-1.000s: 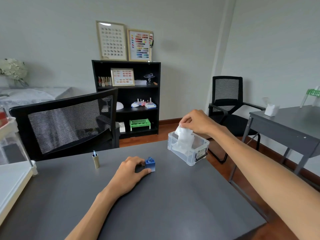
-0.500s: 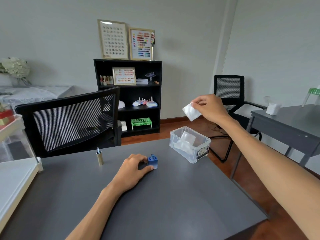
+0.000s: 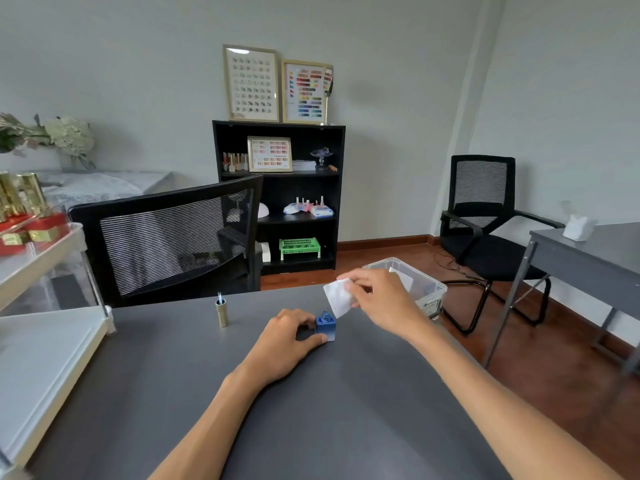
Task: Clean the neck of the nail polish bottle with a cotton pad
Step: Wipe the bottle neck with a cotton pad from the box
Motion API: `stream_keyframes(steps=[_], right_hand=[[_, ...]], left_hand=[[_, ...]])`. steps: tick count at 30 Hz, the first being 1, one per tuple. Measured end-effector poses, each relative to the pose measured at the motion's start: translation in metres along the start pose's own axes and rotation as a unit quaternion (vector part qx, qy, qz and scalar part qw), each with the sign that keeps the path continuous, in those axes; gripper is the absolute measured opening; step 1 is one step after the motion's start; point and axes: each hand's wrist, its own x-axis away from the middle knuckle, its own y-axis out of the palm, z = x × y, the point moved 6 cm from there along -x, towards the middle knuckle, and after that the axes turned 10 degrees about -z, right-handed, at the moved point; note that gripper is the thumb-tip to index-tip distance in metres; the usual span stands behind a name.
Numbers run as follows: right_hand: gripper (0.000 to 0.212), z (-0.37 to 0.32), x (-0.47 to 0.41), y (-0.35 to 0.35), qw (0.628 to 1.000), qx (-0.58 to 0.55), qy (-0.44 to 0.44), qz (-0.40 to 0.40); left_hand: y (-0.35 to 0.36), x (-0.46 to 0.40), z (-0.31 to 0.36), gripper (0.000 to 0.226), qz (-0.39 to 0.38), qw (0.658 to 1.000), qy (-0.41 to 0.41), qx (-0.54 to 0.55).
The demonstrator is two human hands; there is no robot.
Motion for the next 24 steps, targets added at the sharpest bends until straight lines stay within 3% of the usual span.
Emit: stream_keyframes(steps=[4,10,14,16,20,24], right_hand=[[0.02,0.02,-0.001,0.01,0.998,-0.026,0.04,0.027],[0.016,0.043,-0.004,0.025,0.995,-0.053,0.084,-0.003],[0.037,0.051,-0.006,0.028,0.995,-0.057,0.068,-0.041],[0.039,0.052,-0.007,0.027,0.997,-0.029,0.056,-0.034],[0.019,0.054,-0.009,0.027,0.997,0.058,0.041,-0.032],[0.02,0.058,-0.006,0.025,0.993,0.105,0.011,-0.046]], left_hand=[[0.001,-0.002,-0.002,0.021,0.006,1.0,0.002,-0.003],[0.0,-0.005,-0.004,0.026,0.008,1.0,0.003,-0.003],[0.001,-0.005,-0.004,0.023,0.008,1.0,0.006,-0.005],[0.001,-0.005,-0.004,0.021,0.01,1.0,0.005,-0.002],[0.001,-0.004,-0.004,0.026,0.011,1.0,0.003,-0.005],[0.001,-0.004,-0.003,0.028,0.008,1.0,0.0,-0.008]])
